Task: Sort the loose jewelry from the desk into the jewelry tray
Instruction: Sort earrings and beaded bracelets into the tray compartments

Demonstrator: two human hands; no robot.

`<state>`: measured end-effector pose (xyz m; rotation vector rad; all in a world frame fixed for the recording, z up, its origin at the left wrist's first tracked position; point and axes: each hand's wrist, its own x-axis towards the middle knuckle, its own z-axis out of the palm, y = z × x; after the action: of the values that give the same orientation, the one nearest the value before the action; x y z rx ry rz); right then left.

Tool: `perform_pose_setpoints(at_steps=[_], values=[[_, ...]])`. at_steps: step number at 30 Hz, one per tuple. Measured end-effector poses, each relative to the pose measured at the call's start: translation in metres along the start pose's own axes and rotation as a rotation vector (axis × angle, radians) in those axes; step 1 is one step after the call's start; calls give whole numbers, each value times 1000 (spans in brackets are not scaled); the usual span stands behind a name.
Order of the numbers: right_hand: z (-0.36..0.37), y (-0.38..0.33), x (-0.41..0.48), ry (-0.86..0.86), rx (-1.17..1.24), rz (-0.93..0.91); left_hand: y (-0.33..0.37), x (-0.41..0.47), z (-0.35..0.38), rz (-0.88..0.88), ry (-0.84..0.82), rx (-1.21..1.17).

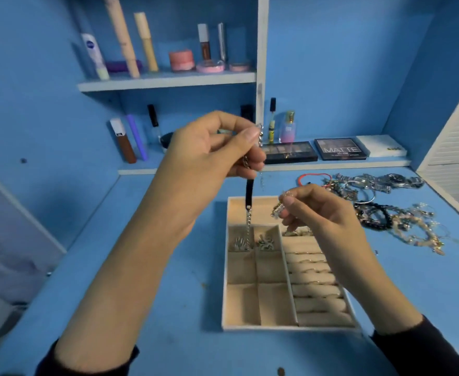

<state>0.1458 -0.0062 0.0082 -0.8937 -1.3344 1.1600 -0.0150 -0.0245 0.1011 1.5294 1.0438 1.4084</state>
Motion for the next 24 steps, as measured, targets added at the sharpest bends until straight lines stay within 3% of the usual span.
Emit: perform_pose_setpoints(at_steps=[14,24], values=[[17,11,-13,-40,-64,22,-60,-46,-7,-211,-22,16],[14,13,-13,-25,-110,24,-91,-61,-4,-316,-75,479]])
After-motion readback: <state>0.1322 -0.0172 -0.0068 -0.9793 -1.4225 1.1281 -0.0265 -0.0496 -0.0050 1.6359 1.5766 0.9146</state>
